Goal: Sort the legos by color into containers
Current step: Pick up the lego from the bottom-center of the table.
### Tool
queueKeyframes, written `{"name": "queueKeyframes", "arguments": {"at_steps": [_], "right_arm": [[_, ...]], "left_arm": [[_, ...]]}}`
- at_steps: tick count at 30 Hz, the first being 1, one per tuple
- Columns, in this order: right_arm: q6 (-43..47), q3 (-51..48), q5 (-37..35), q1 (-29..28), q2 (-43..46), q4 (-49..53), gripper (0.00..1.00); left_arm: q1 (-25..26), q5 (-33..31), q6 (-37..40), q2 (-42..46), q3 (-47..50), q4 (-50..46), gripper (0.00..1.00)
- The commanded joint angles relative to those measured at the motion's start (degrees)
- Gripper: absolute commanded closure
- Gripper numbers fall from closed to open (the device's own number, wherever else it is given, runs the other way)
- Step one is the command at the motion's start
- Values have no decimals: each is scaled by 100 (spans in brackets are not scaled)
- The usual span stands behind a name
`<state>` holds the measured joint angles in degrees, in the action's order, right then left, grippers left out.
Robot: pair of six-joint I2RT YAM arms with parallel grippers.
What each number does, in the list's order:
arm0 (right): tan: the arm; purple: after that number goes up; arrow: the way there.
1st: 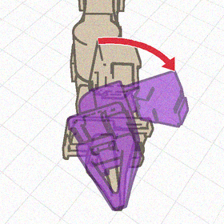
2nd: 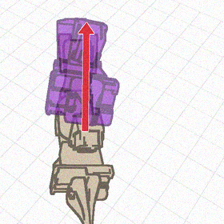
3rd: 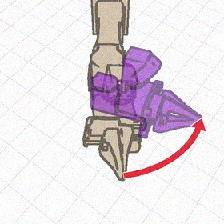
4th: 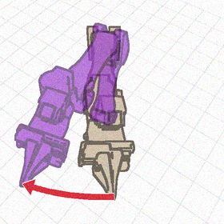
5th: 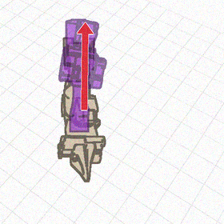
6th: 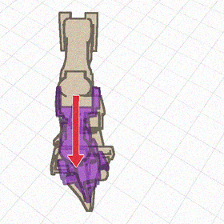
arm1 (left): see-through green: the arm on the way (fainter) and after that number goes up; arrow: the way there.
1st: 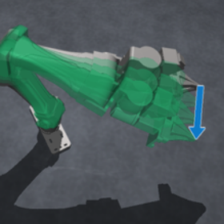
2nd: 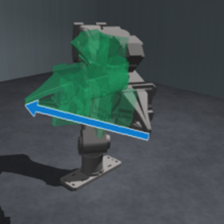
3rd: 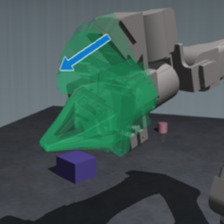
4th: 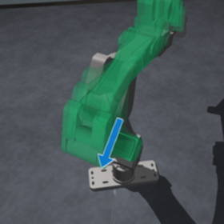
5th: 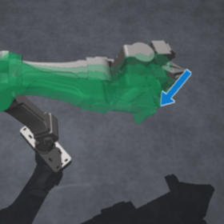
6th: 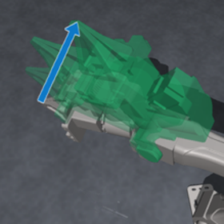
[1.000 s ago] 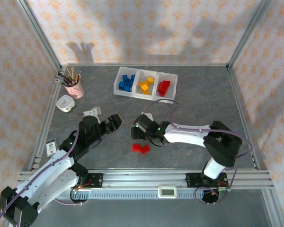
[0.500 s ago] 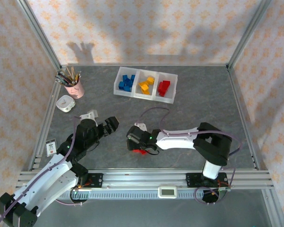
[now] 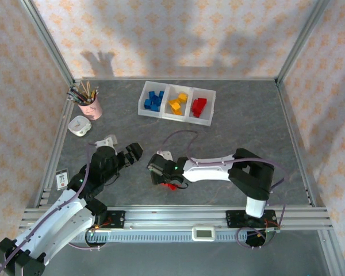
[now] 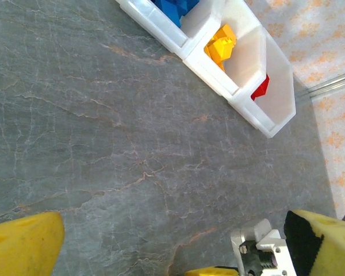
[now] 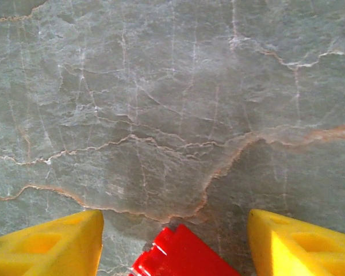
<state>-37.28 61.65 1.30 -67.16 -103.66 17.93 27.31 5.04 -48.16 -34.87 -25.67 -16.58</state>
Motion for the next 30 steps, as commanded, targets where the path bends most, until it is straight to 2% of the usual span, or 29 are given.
{"name": "queueKeyframes", "arguments": {"at_steps": [1, 14, 26, 30], "right_arm": [[129, 291, -192, -79, -160, 273, 36], [1120, 588, -59, -298, -288, 921, 41], [1240, 733, -291, -298, -478, 1028, 64], [1254, 817, -465, -299, -292, 1003, 69]], "left_arm": [[-45, -154, -59, 116, 80, -139, 1], [-49, -327, -112, 417, 28, -451, 1], [-42, -346, -141, 447, 36, -469, 1], [-48, -332, -132, 394, 36, -379, 1]]}}
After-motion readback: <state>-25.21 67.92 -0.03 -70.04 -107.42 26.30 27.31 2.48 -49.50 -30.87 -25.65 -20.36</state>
